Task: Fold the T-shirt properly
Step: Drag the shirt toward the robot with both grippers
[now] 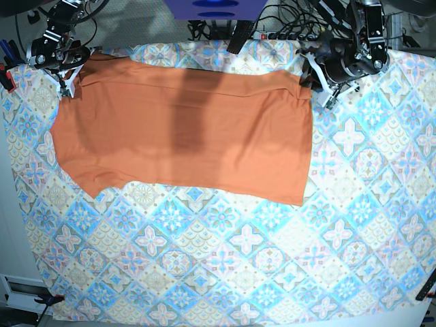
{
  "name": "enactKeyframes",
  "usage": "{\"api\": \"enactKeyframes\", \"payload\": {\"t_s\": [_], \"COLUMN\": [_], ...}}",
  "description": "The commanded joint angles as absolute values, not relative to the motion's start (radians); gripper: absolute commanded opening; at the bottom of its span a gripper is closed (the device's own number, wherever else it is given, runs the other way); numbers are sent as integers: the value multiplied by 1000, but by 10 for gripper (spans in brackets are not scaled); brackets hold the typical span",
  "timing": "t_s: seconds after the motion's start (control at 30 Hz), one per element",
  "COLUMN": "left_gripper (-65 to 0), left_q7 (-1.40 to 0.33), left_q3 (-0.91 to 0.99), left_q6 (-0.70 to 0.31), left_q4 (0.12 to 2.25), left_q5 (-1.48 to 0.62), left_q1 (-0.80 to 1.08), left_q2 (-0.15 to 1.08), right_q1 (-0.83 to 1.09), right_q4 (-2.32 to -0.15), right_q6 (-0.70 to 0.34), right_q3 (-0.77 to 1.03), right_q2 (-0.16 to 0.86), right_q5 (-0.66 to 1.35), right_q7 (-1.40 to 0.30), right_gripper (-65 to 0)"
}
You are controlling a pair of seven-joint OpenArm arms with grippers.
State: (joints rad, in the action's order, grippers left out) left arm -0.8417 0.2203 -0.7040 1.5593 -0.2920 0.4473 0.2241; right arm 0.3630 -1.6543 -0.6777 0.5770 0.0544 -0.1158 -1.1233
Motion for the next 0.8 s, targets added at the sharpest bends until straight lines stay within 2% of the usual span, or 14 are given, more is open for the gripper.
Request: {"api": "enactKeyframes", "payload": {"t_s": [0.0, 0.33, 0.77], "left_gripper": [-628, -628, -626], "left_q7": [-928, -900, -909], "left_q3": [220, 220, 271], "left_q6": [-698, -698, -698], "left_q4": [1555, 1550, 1538], "left_q5": [-234, -231, -223], "left_q1": [481, 503, 472], "left_q2": [248, 282, 277], "right_q1": [351, 240, 234], "right_q4": [-1670, -1639, -1644], "right_q6": [-679, -679, -679], "right_q3": [581, 578, 578], "right_q2": [71, 94, 94], "right_q5": [-119, -259, -259], "right_q7": [-1122, -1194, -1188], "right_gripper": [-616, -616, -613]}}
